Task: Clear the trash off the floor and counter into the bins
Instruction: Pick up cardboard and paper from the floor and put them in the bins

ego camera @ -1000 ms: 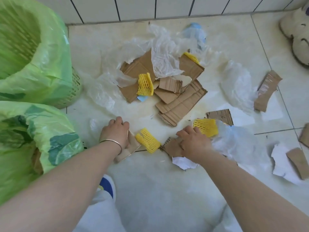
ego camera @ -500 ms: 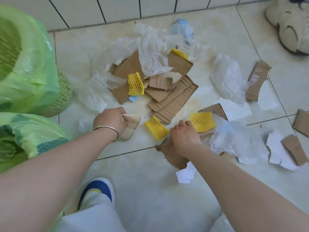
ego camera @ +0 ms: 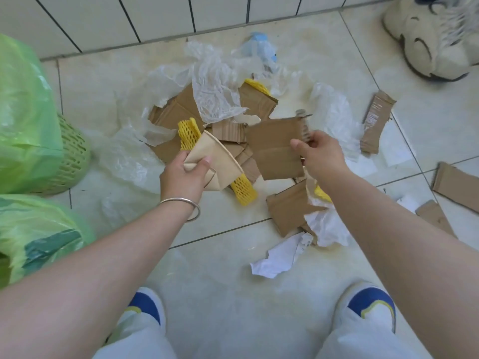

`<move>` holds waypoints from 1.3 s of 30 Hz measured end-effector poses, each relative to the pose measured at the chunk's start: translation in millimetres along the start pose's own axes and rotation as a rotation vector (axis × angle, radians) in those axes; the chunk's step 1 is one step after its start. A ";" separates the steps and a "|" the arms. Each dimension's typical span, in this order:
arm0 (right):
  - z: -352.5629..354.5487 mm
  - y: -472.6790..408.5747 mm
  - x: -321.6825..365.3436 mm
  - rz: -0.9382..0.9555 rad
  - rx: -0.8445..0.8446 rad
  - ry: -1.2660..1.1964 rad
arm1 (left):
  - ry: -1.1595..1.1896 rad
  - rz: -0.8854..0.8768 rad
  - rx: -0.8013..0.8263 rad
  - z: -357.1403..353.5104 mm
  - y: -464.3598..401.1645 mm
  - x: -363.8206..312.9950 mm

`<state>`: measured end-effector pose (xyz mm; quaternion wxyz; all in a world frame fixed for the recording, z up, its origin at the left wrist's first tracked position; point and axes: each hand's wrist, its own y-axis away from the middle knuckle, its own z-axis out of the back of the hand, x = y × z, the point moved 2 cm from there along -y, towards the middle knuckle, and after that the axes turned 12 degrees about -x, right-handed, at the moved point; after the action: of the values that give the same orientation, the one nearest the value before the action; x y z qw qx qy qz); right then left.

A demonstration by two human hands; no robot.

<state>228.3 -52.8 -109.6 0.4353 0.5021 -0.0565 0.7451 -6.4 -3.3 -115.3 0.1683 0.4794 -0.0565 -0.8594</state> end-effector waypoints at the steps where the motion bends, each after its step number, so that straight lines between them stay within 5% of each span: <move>1: 5.1 -3.3 -1.0 -0.056 -0.035 -0.091 | 0.034 0.023 0.024 -4.6 3.8 -1.3; 4: 17.2 -10.2 -4.9 -0.184 -0.108 -0.330 | 0.109 0.156 0.177 -21.5 20.0 0.3; 8: 31.5 -20.7 -13.6 -0.207 -0.203 -0.395 | -0.031 0.218 0.606 -47.5 46.9 12.5; 13: 49.2 -31.8 -30.4 -0.223 -0.276 -0.368 | -0.546 -0.301 0.825 -88.3 65.7 20.6; 17: 59.2 -35.1 -45.9 -0.270 -0.312 -0.368 | -0.743 -0.610 0.727 -112.7 73.8 13.9; 21: 68.1 -36.8 -58.3 -0.331 -0.305 -0.372 | -0.884 -0.661 0.693 -131.3 72.2 8.7; 26: 76.3 -40.3 -63.7 -0.417 -0.260 -0.478 | -0.770 -0.544 0.579 -132.2 65.2 4.0; 34: 90.4 -42.4 -57.0 -0.452 -0.253 -0.560 | -0.334 -0.114 0.243 -95.9 19.2 -4.4; 39: 71.1 -32.7 -47.9 -0.382 -0.123 -0.441 | -0.244 -0.055 0.074 -79.1 12.1 -4.4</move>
<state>306.7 -98.1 -124.5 0.5747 0.6259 -0.0991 0.5178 65.3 -8.1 -150.9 0.1185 0.3787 -0.0951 -0.9129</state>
